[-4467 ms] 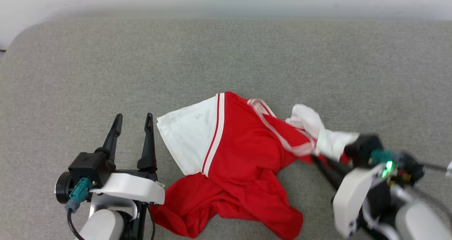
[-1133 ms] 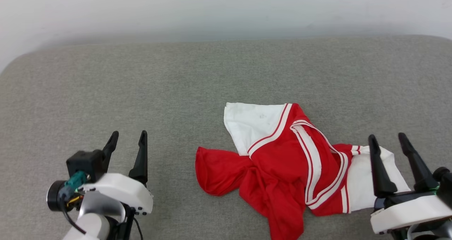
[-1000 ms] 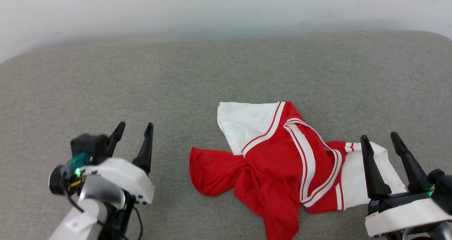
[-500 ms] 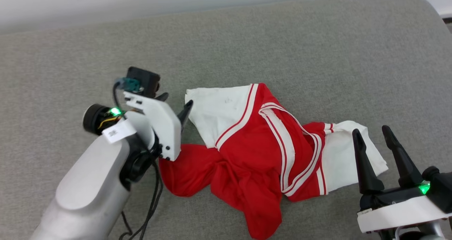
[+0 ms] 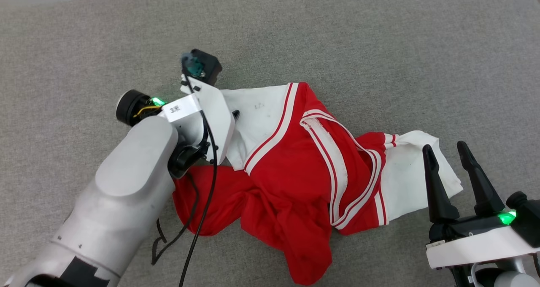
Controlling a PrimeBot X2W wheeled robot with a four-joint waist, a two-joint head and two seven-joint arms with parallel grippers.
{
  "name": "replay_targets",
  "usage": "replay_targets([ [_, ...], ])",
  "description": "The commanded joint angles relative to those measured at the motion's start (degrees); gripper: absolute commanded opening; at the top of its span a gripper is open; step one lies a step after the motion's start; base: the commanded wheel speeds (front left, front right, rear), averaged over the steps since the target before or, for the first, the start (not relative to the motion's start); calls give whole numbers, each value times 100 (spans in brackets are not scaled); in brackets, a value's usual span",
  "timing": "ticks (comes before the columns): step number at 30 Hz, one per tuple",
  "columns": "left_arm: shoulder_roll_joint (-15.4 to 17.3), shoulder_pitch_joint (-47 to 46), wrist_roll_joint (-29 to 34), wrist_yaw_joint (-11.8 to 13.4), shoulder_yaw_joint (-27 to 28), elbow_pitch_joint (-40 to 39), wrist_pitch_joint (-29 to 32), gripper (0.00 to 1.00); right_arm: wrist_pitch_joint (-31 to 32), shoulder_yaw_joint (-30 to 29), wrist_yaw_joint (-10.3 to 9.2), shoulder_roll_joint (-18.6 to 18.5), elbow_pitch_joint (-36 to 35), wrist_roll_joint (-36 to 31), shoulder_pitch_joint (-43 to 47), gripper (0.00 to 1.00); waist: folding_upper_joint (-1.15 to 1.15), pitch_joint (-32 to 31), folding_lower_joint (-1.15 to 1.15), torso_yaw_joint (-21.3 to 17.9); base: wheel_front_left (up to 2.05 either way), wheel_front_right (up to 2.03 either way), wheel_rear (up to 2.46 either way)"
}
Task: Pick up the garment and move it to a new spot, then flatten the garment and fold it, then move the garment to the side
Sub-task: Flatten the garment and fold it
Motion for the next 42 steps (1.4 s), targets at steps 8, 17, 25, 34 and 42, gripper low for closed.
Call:
replay_targets([
  [8,-73,84,342,-290,-761,1087,749,0,-117,60,-4,18,119,214,-127,100,0,84,-1,-24,0,0,0],
  [17,-3,-44,477,-348,-838,1146,-72,0,-41,7,-4,17,157,365,-120,100,0,-43,-1,54,0,0,0],
  [25,190,25,520,-115,-611,501,-1052,0,516,-515,-4,-18,337,555,58,100,0,-309,-1,210,0,0,0],
  [34,509,609,457,197,-460,-725,-1567,0,2376,-1233,-4,-662,1029,1017,237,100,0,-549,-1,385,0,0,0],
  [42,654,803,400,356,-440,-1532,-1507,0,3529,-1043,-4,-1081,1444,1214,-333,100,0,-416,-1,598,0,0,0],
])
